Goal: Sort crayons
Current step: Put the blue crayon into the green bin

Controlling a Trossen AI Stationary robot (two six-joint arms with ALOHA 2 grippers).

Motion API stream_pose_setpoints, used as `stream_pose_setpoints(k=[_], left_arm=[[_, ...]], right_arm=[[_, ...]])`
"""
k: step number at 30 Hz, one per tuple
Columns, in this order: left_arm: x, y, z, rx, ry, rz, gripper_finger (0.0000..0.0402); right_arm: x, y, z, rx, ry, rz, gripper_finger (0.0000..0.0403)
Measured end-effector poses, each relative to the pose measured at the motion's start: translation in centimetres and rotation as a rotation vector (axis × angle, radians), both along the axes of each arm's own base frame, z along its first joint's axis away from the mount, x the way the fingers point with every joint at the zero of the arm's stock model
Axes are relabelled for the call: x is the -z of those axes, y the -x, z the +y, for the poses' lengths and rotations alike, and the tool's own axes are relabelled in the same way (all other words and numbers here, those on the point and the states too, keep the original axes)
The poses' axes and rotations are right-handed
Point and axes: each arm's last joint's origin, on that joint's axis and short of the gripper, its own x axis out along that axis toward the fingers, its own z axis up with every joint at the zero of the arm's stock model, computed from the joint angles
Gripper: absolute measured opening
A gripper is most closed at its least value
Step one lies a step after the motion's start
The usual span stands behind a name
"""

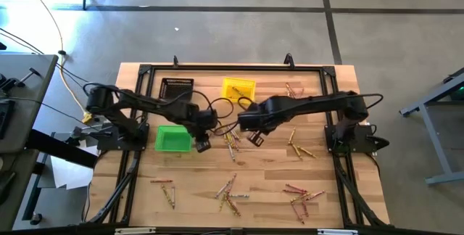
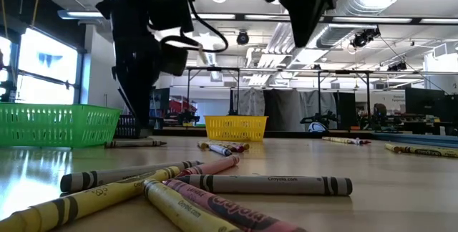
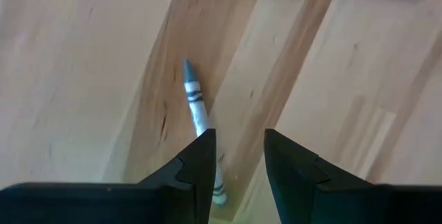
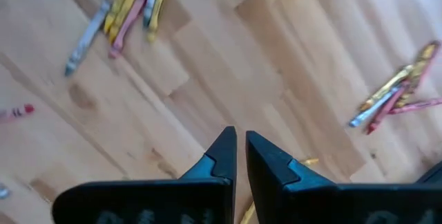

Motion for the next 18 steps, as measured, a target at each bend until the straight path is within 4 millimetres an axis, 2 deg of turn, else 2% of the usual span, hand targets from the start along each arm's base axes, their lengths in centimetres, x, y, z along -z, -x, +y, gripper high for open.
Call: stream_pose_setpoints(k=[8,18], left_arm=[[1.4,-0.6,0.3,-0.039,-0.095,0.055,0.0112],[3.0,-0.9,0.1,-0.053,-0.099,0.112,0.0112]], right_arm=[[-3.1,2.1,-0.4,0.015,0.043,-0.112,0.0017],[-4.7,3.3,-0.6,0.023,0.081,-0.170,0.0017]])
